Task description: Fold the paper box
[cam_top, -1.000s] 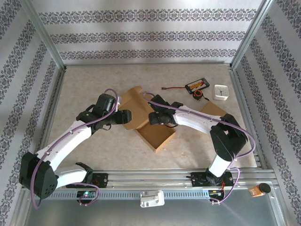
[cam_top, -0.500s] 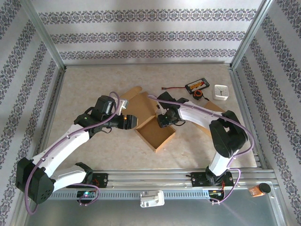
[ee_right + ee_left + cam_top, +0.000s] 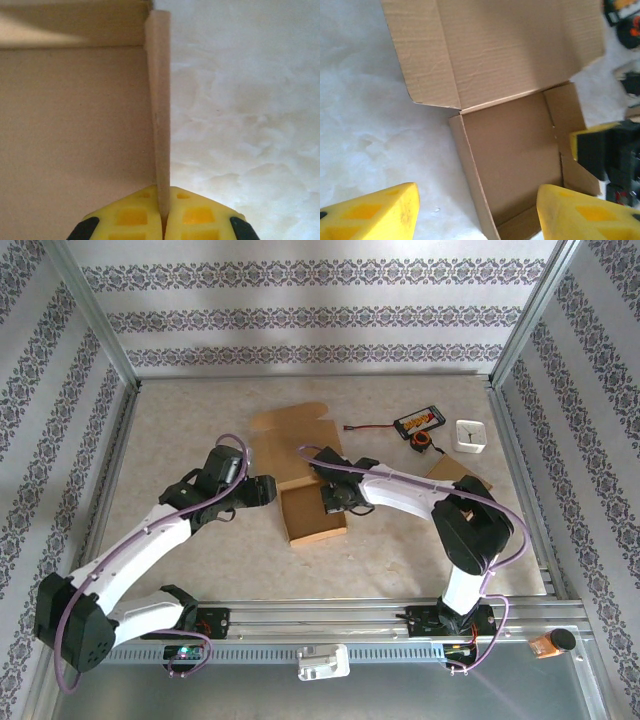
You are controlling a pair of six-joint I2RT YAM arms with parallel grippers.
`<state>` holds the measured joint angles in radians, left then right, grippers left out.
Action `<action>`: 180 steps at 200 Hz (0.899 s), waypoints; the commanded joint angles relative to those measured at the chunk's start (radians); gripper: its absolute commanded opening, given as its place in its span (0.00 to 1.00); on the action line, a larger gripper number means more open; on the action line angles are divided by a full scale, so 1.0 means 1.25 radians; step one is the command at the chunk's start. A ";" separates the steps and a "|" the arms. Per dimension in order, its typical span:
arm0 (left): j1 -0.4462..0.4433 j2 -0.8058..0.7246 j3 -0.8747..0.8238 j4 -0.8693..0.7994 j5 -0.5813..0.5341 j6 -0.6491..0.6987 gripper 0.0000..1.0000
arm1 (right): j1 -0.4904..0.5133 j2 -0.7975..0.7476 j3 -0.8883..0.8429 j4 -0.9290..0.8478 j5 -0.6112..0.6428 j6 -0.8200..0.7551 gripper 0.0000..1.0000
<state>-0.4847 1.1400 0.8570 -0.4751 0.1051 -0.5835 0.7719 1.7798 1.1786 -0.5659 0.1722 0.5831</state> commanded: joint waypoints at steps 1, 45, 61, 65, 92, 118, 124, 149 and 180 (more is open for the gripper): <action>0.002 0.035 -0.016 -0.013 -0.047 -0.043 0.63 | 0.015 0.025 0.018 0.032 0.062 0.159 0.08; 0.030 0.132 -0.022 0.042 0.033 -0.011 0.63 | 0.014 0.010 0.006 0.058 0.030 0.174 0.25; 0.032 0.176 -0.010 0.043 0.058 0.004 0.63 | 0.009 -0.011 0.007 0.052 0.013 0.162 0.35; 0.032 0.188 -0.006 0.042 0.066 0.008 0.63 | 0.008 -0.019 0.006 0.051 0.010 0.161 0.36; 0.031 0.262 0.023 0.033 0.118 0.024 0.56 | 0.002 -0.074 -0.012 0.051 0.000 0.160 0.41; 0.032 0.299 0.022 0.062 0.133 0.020 0.45 | -0.003 -0.105 -0.028 0.045 -0.001 0.158 0.43; 0.032 0.306 0.022 0.065 0.133 0.021 0.42 | -0.004 -0.110 -0.033 0.044 0.000 0.157 0.43; 0.030 0.333 0.022 0.063 0.121 0.031 0.31 | -0.005 -0.132 -0.051 0.044 -0.005 0.164 0.44; 0.028 0.329 -0.001 0.075 0.105 0.029 0.26 | -0.030 -0.161 -0.041 0.045 -0.046 0.138 0.50</action>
<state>-0.4561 1.5547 0.8608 -0.4103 0.2527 -0.5583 0.7670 1.6253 1.1271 -0.5053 0.1593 0.7788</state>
